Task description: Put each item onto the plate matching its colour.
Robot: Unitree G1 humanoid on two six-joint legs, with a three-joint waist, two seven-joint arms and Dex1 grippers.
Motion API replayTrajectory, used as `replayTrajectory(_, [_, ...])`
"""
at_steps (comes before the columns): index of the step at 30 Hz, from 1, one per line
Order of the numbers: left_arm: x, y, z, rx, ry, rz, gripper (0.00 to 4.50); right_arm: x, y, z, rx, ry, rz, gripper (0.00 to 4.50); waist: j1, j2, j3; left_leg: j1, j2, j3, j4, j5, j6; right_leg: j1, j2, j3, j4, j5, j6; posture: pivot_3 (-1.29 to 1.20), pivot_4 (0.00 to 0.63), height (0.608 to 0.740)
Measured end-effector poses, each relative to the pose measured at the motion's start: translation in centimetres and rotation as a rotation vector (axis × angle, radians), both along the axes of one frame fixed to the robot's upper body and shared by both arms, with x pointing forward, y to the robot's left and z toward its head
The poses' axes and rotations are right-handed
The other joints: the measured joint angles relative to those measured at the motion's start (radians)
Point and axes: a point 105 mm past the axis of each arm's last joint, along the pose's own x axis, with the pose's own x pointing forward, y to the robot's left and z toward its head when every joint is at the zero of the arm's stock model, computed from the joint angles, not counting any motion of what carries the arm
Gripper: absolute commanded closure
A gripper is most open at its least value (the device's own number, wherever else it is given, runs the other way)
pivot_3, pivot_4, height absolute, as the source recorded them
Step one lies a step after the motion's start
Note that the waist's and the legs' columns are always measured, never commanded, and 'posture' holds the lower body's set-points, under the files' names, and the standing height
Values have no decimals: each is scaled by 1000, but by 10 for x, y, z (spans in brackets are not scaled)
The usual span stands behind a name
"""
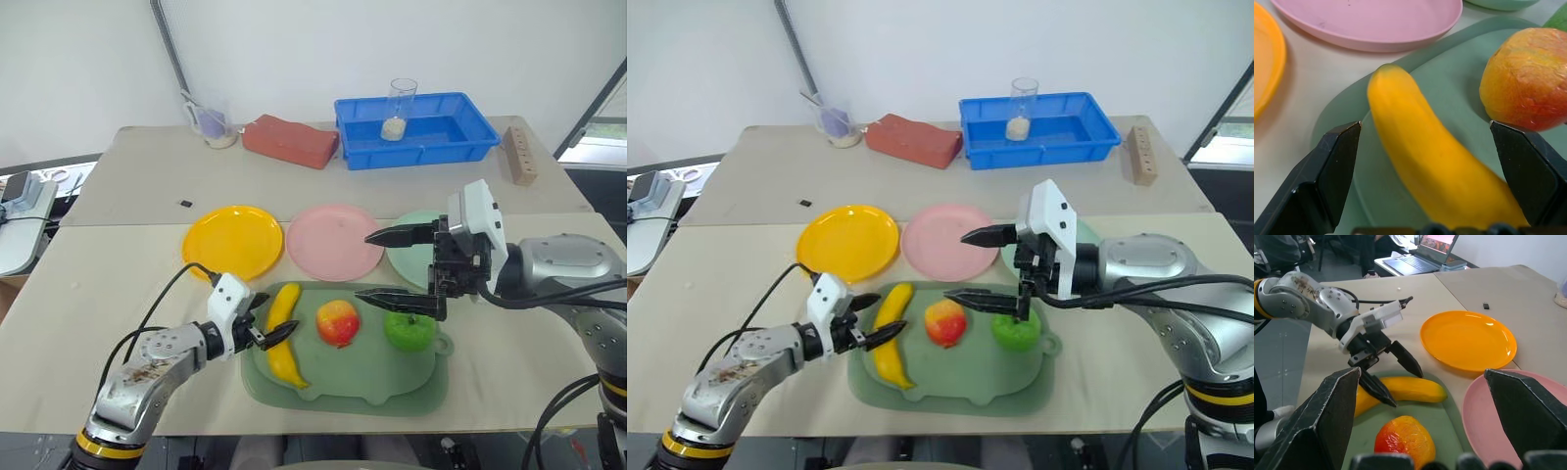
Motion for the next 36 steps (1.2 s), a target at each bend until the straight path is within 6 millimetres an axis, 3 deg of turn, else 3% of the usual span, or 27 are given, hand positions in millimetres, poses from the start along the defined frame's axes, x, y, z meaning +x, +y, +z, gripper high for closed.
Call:
replayTrajectory(6, [0, -10, 0, -19, -13, -12, 2588, -1, 1, 1, -4, -11, -18, 0, 1, 0, 0, 0, 0, 0, 0, 0, 0, 0, 0, 0, 0, 0, 0, 0, 150, 740])
replayTrajectory(8, [0, -12, 2, -26, -15, -16, 3240, -2, 1, 1, 1, -7, -20, 0, 4, 0, 0, 0, 0, 0, 1, 0, 0, 0, 0, 0, 0, 0, 0, 0, 150, 740])
replayTrajectory(9, [1, -12, 1, -26, -12, -16, 3357, -3, 2, 2, 3, -4, -15, 0, 4, 0, 0, 0, 0, 0, 1, 0, 0, 0, 0, -1, 0, 0, 0, 0, 150, 740])
replayTrajectory(18, [11, 0, 6, -33, 2, 21, 3362, -2, 1, 3, 10, -6, -25, 0, 1, 0, 0, 0, 0, -2, 1, 0, 0, -1, 0, -1, 0, 0, 0, 0, 150, 740])
replayTrajectory(24, [40, 50, 43, -70, -88, 144, 3362, 0, 0, 3, 13, 2, -20, 0, -1, 0, 0, -1, 0, -2, 0, 0, 0, -2, 0, -1, 0, 0, 0, 0, 150, 740])
replayTrajectory(29, [91, 96, 78, -90, -175, 337, 3362, 18, 11, 17, 58, -62, -40, 0, 0, -1, 0, -1, 0, -3, 0, 0, 0, -4, 1, -2, 1, 0, 0, 0, 150, 740])
replayTrajectory(32, [115, 122, 73, -43, -153, 477, 3362, 27, 23, 21, 93, -67, -56, 0, -1, 0, 0, -2, -1, -2, 0, 0, 0, -3, 1, -2, 1, 1, 1, 0, 150, 740])
replayTrajectory(36, [125, 128, 54, 2, -103, 503, 3362, 33, 25, 26, 101, -86, -90, 0, -1, 0, -2, -1, 0, -3, -3, 0, 1, -3, 3, -2, 2, 4, 6, 0, 150, 740])
